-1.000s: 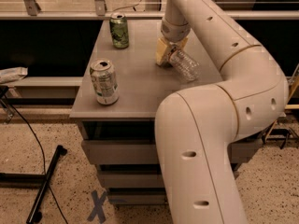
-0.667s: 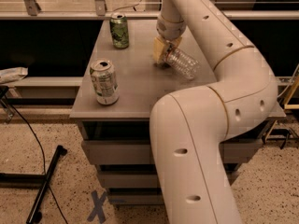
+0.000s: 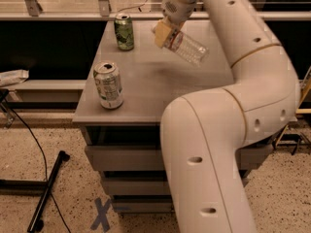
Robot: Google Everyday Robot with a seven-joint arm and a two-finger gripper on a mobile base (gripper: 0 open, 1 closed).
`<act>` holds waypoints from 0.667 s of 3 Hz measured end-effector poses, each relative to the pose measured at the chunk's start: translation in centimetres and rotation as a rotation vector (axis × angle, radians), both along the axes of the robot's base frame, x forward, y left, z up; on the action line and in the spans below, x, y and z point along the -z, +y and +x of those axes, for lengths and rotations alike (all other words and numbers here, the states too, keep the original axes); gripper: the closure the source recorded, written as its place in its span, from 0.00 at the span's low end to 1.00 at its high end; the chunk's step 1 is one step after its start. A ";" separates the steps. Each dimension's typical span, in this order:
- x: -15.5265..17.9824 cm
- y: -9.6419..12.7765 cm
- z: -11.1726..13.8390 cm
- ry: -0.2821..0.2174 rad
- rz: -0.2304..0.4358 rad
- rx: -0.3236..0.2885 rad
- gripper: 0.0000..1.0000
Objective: Place water bottle upright
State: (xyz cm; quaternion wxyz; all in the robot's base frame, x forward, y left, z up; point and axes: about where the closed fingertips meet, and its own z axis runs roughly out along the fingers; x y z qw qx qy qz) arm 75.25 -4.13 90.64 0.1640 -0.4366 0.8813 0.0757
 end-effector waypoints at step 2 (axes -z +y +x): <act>-11.6 -4.6 -3.3 -0.246 0.390 -0.077 1.00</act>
Offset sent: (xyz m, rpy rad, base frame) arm -0.1059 -0.1083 0.1707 0.7477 -0.5097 0.0568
